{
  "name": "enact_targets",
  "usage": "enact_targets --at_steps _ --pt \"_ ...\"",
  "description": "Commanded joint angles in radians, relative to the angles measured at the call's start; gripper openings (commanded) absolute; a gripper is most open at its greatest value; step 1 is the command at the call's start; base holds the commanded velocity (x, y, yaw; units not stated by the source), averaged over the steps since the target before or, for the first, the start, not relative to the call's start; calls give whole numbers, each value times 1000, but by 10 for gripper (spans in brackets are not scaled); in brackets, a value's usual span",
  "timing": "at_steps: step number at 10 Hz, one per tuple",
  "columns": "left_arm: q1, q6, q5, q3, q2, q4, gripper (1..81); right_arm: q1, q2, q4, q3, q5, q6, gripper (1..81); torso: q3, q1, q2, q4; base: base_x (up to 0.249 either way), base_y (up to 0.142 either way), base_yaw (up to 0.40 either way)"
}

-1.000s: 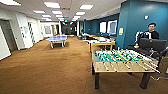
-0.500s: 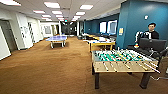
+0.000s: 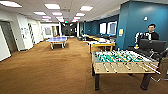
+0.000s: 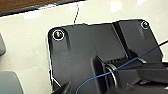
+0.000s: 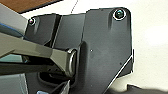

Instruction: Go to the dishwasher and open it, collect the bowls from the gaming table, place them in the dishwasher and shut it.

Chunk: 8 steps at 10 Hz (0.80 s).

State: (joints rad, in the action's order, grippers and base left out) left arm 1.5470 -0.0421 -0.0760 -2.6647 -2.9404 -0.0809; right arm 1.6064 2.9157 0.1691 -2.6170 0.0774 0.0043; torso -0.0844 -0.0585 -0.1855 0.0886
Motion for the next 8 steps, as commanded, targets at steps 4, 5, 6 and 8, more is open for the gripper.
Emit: enact_targets --at_steps 4,5,6,8 --pt "-77 1 39 -6 10 9 811 -64 -7 -5 -1 -42 -3 811 0 -1 1 0 124 0 0" --pt "-77 1 39 -6 10 9 811 -65 -5 -3 -1 -42 -3 811 0 -1 1 0 134 0 0" --pt "-75 1 39 -6 10 9 811 -67 -5 -3 -1 -42 -3 811 0 -1 1 0 136 0 0" --pt "-75 1 39 -6 9 9 811 -65 -4 -3 -1 -42 -3 811 0 -1 1 0 137 0 0"
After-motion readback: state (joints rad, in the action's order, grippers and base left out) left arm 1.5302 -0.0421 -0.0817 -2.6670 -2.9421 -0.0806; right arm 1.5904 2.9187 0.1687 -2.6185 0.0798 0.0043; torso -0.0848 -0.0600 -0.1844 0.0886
